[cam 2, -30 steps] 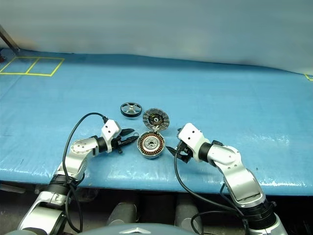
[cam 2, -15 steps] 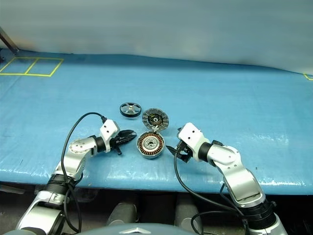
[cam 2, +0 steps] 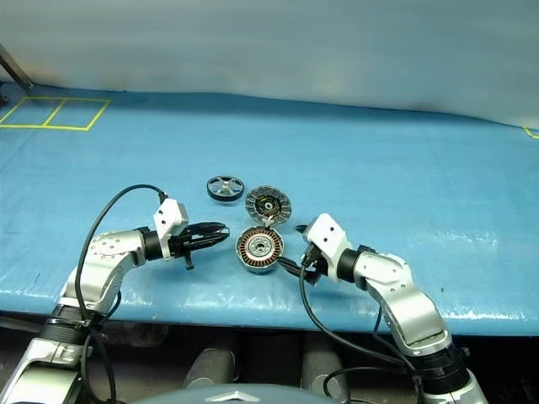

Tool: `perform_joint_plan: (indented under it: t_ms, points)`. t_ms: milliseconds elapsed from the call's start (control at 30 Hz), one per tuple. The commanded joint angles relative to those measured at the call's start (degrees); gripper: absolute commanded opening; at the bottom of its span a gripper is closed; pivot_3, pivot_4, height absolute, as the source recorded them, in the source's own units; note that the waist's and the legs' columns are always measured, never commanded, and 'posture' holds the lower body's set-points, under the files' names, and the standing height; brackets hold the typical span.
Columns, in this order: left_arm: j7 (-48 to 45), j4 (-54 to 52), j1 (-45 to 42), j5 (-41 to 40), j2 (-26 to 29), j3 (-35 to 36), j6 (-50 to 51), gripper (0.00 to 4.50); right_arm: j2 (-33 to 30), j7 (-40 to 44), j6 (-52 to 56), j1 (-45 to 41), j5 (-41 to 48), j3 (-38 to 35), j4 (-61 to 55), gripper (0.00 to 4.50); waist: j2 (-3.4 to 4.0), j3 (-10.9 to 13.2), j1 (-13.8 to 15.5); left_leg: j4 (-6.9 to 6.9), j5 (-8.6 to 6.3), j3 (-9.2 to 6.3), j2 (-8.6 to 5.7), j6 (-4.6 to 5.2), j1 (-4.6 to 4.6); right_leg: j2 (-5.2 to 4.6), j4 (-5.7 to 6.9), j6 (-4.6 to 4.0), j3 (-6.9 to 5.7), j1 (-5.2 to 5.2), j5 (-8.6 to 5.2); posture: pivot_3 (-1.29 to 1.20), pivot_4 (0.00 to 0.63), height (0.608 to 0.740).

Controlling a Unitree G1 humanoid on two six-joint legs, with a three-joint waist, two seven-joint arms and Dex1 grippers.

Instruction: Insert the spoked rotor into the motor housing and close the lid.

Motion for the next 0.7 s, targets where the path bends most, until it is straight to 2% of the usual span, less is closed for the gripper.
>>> perform_joint_plan:
  t_ms: [33,400,700]
  points:
    - [-2.0,-4.4,-1.7,-2.1,0.4,-0.4,1.5,0.65,-0.1,0.8,-3.0,0.3,1.2,-1.3,0.5,4.16,0.00,0.0,0.0,0.00,0.00,0.00,0.00,0.00,0.00,0.00,0.00,0.00,0.00,0.00,0.00,0.00,0.150,0.740]
    - [-5.8,1.2,-6.2,0.8,-3.2,-7.2,-0.1,0.65,-2.0,1.2,-4.8,2.2,-0.3,1.2,2.5,4.16,0.00,0.0,0.0,0.01,0.00,0.02,0.00,0.01,0.01,0.00,0.01,0.00,0.00,0.00,0.00,0.00,0.150,0.740]
    - [-6.0,7.9,-10.0,4.7,-5.4,-9.8,-5.0,0.65,-2.0,-0.3,-5.4,3.0,-1.7,1.4,2.8,4.16,-0.01,0.0,0.2,0.04,0.00,0.02,-0.01,0.01,-0.01,0.01,0.00,0.01,0.01,0.02,0.00,0.00,0.150,0.740]
